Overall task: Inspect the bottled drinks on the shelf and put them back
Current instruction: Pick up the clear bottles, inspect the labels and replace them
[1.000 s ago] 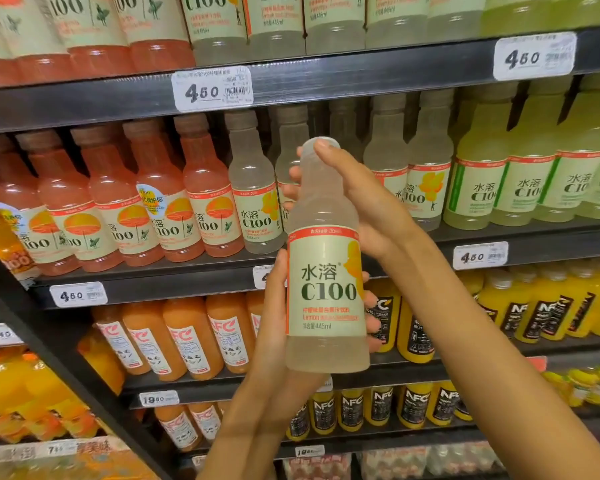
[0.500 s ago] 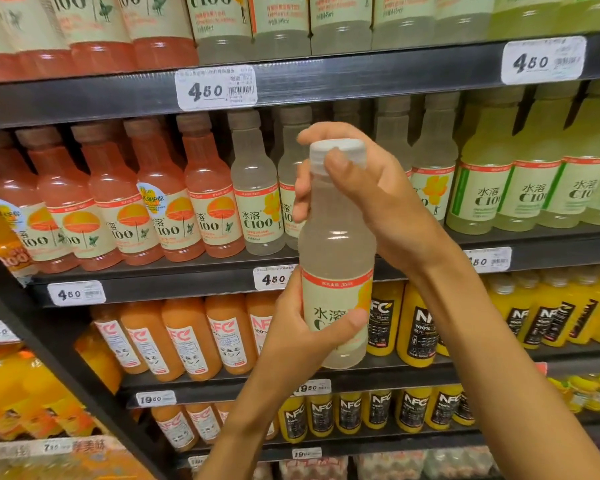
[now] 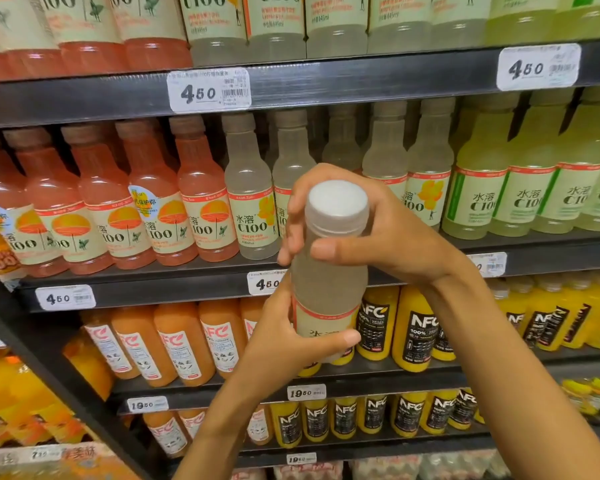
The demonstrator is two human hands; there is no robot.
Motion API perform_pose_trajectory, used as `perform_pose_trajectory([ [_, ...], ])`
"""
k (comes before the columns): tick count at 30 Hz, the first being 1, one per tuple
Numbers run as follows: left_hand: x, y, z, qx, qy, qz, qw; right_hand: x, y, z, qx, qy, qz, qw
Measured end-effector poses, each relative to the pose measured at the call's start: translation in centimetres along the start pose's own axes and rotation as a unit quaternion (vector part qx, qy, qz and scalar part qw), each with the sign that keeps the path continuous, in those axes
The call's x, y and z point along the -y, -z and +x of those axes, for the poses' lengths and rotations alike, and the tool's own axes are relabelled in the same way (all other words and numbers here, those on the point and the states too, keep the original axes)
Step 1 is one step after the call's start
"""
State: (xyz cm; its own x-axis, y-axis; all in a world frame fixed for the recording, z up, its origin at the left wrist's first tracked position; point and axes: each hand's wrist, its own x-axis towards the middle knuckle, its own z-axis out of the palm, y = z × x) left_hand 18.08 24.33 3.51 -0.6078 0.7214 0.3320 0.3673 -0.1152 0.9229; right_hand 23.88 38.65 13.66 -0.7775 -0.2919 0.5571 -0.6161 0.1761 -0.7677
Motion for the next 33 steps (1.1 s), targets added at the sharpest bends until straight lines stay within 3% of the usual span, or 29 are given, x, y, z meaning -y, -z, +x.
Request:
perform_pose_trajectory([
  [5, 0.3, -1.2, -1.0, 0.030, 0.042, -0.082, 0.995, -1.6, 0.3, 0.6, -0.085, -0.033, 0.071, 0.993],
  [12, 0.1, -1.5, -1.3, -0.005, 0.082, -0.123, 0.989, -3.2, 0.3, 0.8, -0.255, -0.083, 0.117, 0.956],
  [16, -0.3, -1.2, -1.6, 0.015, 0.132, -0.191, 0.972, -3.7, 1.3, 0.9, -0.216, -0.149, 0.180, 0.948],
  [20, -0.9, -1.4, -1.7, 0.076, 0.161, -0.306, 0.935, -4.7, 0.9, 1.1, -0.197, -0.144, 0.299, 0.922],
  [23, -0.9, -1.9, -1.6, 0.080, 0.168, -0.343, 0.921, -4.8, 0.4, 1.3, -0.199, -0.132, 0.360, 0.902],
  [25, -0.7, -1.7, -1.5, 0.066, 0.156, -0.352, 0.920, -4.4, 0.5, 1.3, -0.219, -0.130, 0.360, 0.897],
  [27, -0.7, -1.2, -1.6, 0.032, 0.139, -0.304, 0.942, -3.9, 0.7, 1.3, -0.248, -0.116, 0.332, 0.903],
  [30, -0.7, -0.8, -1.8, -0.011, 0.148, -0.184, 0.972, -3.0, 0.9, 1.4, -0.299, -0.098, 0.230, 0.921],
  [33, -0.5, -1.1, -2.0, -0.013, 0.120, -0.189, 0.974, -2.5, 0.8, 1.7, -0.324, -0.125, 0.156, 0.925],
])
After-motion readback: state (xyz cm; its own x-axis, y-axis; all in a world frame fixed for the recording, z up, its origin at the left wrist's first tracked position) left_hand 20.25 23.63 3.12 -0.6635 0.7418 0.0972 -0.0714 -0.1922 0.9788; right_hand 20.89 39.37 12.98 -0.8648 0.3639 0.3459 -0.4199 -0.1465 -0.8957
